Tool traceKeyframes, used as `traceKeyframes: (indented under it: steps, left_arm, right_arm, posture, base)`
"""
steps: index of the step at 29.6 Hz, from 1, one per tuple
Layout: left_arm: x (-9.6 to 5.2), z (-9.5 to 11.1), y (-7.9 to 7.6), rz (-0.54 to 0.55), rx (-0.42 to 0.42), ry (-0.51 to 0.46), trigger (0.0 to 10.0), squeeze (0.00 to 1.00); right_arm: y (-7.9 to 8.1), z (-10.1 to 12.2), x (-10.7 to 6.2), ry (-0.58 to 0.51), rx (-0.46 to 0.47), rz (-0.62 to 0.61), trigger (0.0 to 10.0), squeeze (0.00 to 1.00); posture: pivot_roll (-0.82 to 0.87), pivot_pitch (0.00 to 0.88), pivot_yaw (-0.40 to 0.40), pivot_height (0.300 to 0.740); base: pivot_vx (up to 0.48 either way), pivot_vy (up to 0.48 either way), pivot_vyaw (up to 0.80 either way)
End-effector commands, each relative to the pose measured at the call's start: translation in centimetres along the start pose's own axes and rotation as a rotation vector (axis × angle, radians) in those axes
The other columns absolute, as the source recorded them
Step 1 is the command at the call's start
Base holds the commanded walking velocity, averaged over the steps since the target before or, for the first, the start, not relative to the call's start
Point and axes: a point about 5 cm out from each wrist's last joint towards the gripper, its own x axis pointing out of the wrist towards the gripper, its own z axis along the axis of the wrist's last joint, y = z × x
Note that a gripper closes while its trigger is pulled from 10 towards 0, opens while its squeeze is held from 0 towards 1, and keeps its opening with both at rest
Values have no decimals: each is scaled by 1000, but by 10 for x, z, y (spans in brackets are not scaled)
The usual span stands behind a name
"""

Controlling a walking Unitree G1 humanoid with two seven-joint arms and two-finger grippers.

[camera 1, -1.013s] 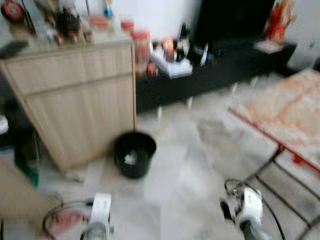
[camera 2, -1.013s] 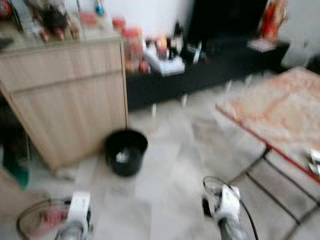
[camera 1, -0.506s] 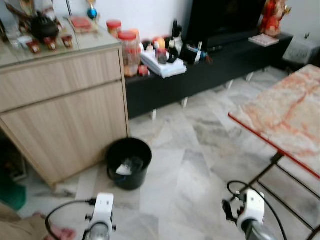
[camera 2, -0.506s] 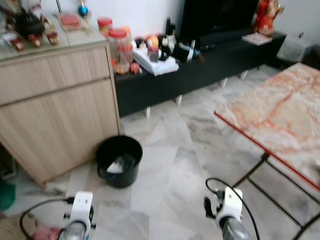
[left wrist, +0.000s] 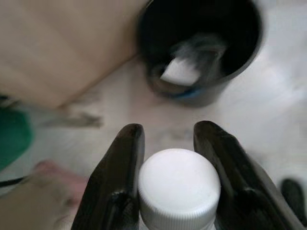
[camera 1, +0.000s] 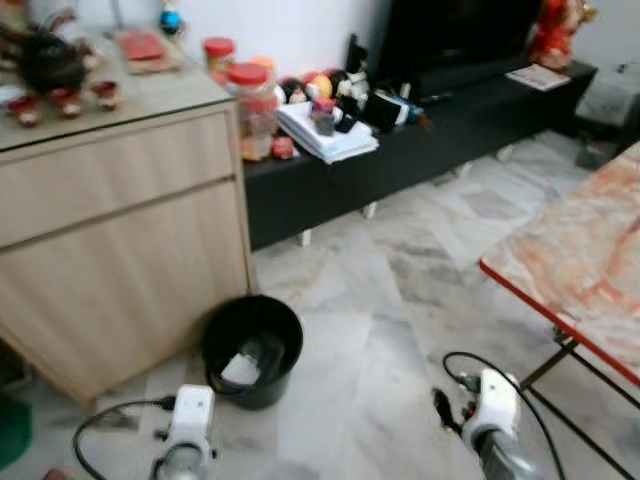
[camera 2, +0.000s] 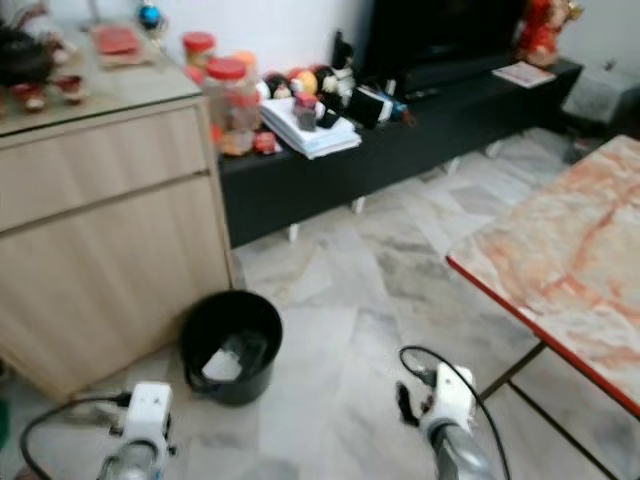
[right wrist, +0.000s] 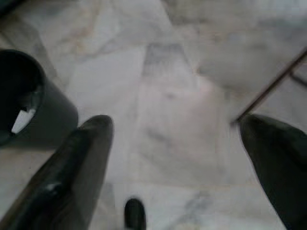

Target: Picking trash to rubbish bin

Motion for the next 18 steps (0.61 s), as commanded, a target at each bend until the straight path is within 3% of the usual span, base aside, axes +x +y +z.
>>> traceKeyframes:
  steps: [1,12,18]
  left_arm:
    - [1,0,11,24,31,-10,10000,0]
    - [6,19,4,9,31,-83,10000,0]
    - [8,33,-1,-6,36,-131,10000,0]
  right_arm:
    - [10,10,4,-34,7,22,10000,0]
    - [10,19,6,-63,18,25,10000,0]
    - [20,29,9,-87,-21,70,10000,0]
  posture:
    - [-1,61,-96,740]
    - [-1,44,-91,740]
    - [0,28,-87,740]
  base:
    - [480,0,0]
    - [480,0,0]
    - [480,0,0]
